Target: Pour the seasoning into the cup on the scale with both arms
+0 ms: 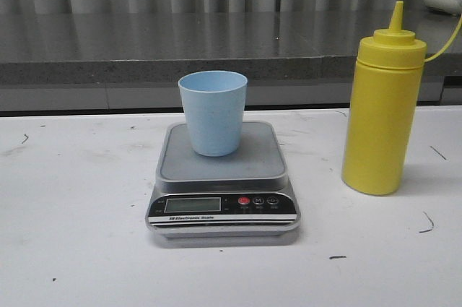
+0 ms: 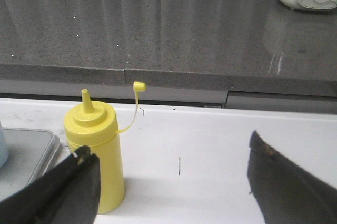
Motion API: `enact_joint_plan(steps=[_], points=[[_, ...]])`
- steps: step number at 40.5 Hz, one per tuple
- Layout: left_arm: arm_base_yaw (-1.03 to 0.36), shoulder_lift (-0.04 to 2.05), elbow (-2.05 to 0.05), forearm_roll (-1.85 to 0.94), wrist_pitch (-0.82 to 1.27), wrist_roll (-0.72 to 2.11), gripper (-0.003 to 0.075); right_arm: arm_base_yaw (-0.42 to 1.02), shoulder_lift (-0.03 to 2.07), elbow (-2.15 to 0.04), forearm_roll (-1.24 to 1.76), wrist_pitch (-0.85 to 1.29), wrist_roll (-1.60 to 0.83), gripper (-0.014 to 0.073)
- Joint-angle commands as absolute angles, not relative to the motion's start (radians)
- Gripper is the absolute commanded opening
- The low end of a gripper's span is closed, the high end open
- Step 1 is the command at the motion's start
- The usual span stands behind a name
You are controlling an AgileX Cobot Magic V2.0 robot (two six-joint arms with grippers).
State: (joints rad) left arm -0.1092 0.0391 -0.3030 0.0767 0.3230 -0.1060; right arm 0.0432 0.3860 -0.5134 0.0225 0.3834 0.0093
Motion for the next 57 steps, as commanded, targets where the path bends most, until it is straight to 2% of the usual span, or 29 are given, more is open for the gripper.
enact_joint_plan(steps=[1, 6, 16, 27, 38, 47, 57], points=[[-0.107, 0.050, -0.327, 0.072, 0.240, -0.117, -0.0020, 0.045, 0.401, -0.542, 0.037, 0.294, 0.009, 0.0592], [-0.107, 0.050, -0.327, 0.072, 0.240, -0.117, -0.0020, 0.045, 0.446, -0.542, 0.088, 0.229, 0.009, 0.0592], [-0.107, 0.050, -0.327, 0.072, 0.240, -0.117, -0.0020, 0.061, 0.722, -0.542, 0.087, 0.021, 0.000, 0.0592], [-0.107, 0.050, -0.327, 0.072, 0.240, -0.117, -0.0020, 0.222, 0.972, -0.541, 0.087, -0.133, 0.000, 0.0592], [-0.107, 0.050, -0.327, 0.072, 0.240, -0.117, -0.0020, 0.337, 1.063, -0.416, 0.087, -0.348, 0.010, 0.0592], [-0.107, 0.050, -0.327, 0.072, 0.240, -0.117, -0.0020, 0.345, 1.155, -0.289, 0.088, -0.550, 0.016, 0.0592], [-0.107, 0.050, -0.327, 0.072, 0.240, -0.117, -0.0020, 0.345, 1.371, -0.282, 0.089, -0.800, 0.018, 0.0592]])
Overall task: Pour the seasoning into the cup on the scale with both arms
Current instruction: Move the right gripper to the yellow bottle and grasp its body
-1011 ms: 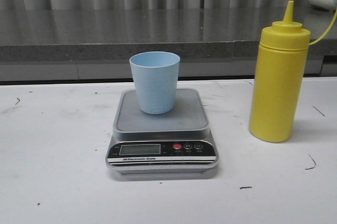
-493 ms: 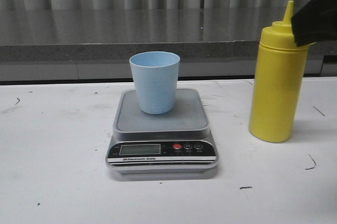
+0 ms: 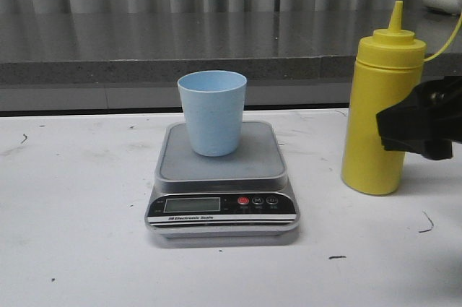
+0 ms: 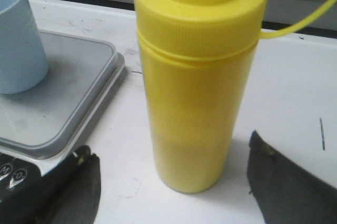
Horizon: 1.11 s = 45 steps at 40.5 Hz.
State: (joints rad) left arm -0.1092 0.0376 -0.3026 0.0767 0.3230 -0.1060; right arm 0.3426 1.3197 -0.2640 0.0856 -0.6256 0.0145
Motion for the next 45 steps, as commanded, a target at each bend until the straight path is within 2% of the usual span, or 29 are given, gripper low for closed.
enact_joint_plan(steps=[1, 15, 24, 45], points=[[-0.107, 0.050, -0.327, 0.072, 0.240, -0.117, -0.0020, 0.345, 1.393, -0.282, 0.089, -0.832, 0.019, 0.0592], [-0.107, 0.050, -0.327, 0.072, 0.240, -0.117, -0.0020, 0.345, 1.717, -0.282, 0.089, -1.279, 0.150, 0.0592], [-0.107, 0.050, -0.327, 0.072, 0.240, -0.117, -0.0020, 0.345, 1.802, -0.304, 0.098, -1.286, 0.168, 0.0592], [-0.107, 0.050, -0.327, 0.070, 0.240, -0.117, -0.0020, 0.343, 1.803, -0.368, 0.132, -1.286, 0.168, 0.0592]])
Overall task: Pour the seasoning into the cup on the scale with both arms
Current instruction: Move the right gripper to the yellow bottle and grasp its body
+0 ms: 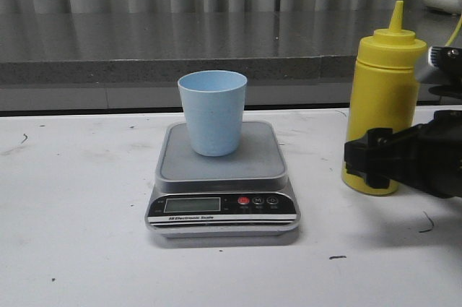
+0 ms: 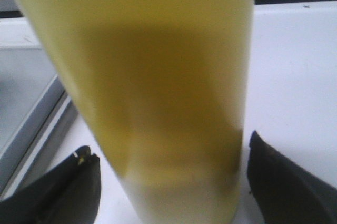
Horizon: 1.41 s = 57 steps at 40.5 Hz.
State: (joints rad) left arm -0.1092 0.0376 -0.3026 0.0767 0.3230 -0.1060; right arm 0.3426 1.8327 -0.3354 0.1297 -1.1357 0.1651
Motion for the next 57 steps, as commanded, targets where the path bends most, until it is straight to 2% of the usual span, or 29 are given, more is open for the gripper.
enact_joint_plan(steps=[1, 20, 39, 43, 49, 54, 57], points=[[-0.107, 0.050, -0.327, 0.070, 0.240, -0.117, -0.0020, 0.343, 1.803, -0.373, 0.132, -1.286, 0.168, 0.0592], [-0.107, 0.050, -0.327, 0.070, 0.240, -0.117, -0.0020, 0.343, 1.851, -0.471, 0.166, -1.279, 0.167, 0.0592], [-0.107, 0.050, -0.327, 0.070, 0.240, -0.117, -0.0020, 0.343, 1.880, -0.475, 0.166, -1.285, 0.167, 0.0583], [-0.107, 0.050, -0.327, 0.070, 0.240, -0.117, -0.0020, 0.343, 1.880, -0.474, 0.166, -1.285, 0.167, 0.0487], [-0.107, 0.050, -0.327, 0.070, 0.240, -0.117, -0.0020, 0.343, 1.880, -0.471, 0.166, -1.285, 0.167, 0.0211], [-0.107, 0.050, -0.327, 0.070, 0.240, -0.117, -0.0020, 0.343, 1.880, -0.471, 0.166, -1.285, 0.167, 0.0099], [-0.107, 0.050, -0.327, 0.070, 0.240, -0.117, -0.0020, 0.343, 1.880, -0.471, 0.166, -1.285, 0.167, 0.0076]])
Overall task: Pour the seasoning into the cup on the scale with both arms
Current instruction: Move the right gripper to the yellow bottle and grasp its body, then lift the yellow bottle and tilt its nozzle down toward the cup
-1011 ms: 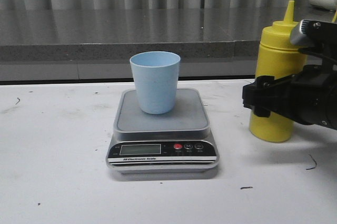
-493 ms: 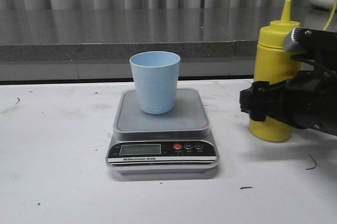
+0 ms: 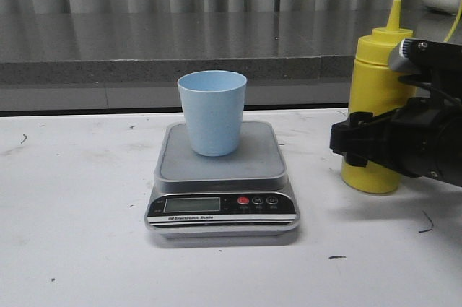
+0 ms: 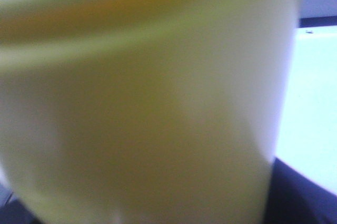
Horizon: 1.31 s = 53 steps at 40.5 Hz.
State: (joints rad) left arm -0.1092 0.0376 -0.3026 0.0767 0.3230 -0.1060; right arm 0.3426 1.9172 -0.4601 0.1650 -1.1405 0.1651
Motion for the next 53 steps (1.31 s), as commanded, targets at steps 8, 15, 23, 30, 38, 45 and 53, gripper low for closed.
enact_joint_plan(steps=[8, 15, 23, 30, 38, 45, 53], points=[[-0.107, 0.050, -0.327, 0.070, 0.240, -0.117, -0.0020, 0.343, 1.834, -0.453, 0.165, -1.285, 0.153, 0.0080], [-0.107, 0.050, -0.327, 0.070, 0.240, -0.117, -0.0020, 0.343, 1.740, -0.451, 0.165, -1.248, 0.032, 0.0080], [-0.107, 0.050, -0.327, 0.070, 0.240, -0.117, -0.0020, 0.343, 1.592, -0.468, 0.139, -1.065, -0.155, 0.0080], [-0.107, 0.050, -0.327, 0.070, 0.240, -0.117, -0.0020, 0.343, 1.499, -0.540, 0.098, -0.832, -0.315, 0.0080], [-0.107, 0.050, -0.327, 0.070, 0.240, -0.117, -0.0020, 0.344, 1.475, -0.683, 0.039, -0.533, -0.363, 0.0080], [-0.107, 0.050, -0.327, 0.070, 0.240, -0.117, -0.0020, 0.344, 1.475, -0.823, 0.011, -0.316, -0.429, 0.0080], [-0.107, 0.050, -0.327, 0.070, 0.240, -0.117, -0.0020, 0.344, 1.496, -0.962, 0.011, -0.094, -0.598, 0.0080]])
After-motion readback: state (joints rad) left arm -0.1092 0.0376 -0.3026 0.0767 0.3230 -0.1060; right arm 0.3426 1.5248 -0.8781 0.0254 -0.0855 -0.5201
